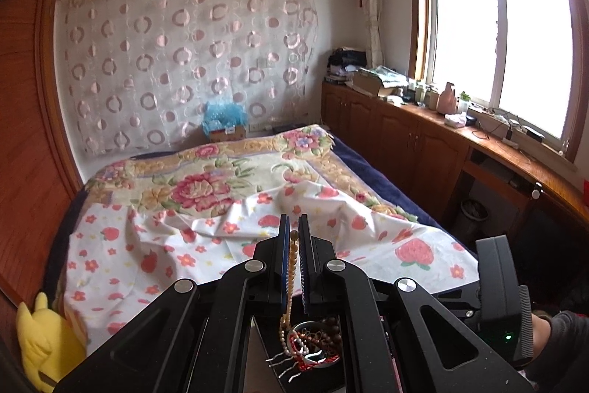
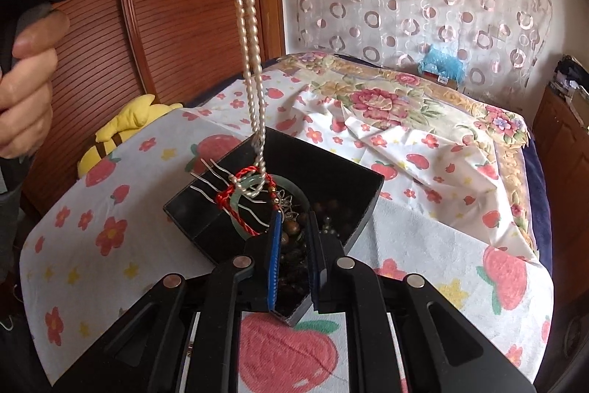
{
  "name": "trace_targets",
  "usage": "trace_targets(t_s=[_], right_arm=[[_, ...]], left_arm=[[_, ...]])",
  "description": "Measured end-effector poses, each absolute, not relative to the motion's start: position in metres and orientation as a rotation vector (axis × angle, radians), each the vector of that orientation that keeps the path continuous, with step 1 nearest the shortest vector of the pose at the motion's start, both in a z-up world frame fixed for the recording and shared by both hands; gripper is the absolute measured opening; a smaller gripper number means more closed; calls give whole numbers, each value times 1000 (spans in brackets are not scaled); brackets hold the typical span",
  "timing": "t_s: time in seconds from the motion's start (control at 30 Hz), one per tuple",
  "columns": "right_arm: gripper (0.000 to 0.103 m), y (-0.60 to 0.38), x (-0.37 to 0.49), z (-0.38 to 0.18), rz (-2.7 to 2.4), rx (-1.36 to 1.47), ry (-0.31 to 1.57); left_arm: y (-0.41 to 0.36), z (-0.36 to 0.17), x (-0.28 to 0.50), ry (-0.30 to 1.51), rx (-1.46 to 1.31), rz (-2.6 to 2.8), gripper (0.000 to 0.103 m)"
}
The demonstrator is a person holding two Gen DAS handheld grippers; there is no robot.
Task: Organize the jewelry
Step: 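Lower the pearl necklace and pendant into the black box and open both tools, then close the left tool on the gold ring while the right tool grasps the gold charm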
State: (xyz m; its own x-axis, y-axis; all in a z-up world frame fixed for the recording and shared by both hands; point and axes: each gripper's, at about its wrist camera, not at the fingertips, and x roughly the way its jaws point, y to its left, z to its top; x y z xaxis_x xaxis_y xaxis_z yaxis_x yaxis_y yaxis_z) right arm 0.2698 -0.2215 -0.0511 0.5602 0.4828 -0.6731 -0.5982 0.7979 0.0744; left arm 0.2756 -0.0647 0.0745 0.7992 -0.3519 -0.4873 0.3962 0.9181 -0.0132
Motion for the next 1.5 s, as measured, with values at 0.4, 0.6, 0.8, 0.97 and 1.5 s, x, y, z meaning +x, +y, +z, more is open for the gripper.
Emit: trace_targets(t_s=[0.4,0.6,0.8,0.97,1.5], right_arm=[[27,-233,253,-55,614,-156,729],[27,-240,236,-55,607,-145,722],[27,-244,219,-62,616,-133,740],[27,-240,206,-70,629,-134,757],[27,-202,188,-103,702,-220,862]], left_arm=[[-71,34,272,586,155,-394,23],[-64,14,258,621,158,-377,47],[-52,-9,233,658,177,-356,72],[-43,-24,212,683,181,-339,77],[-15,-89,184,854,130,-341,78]])
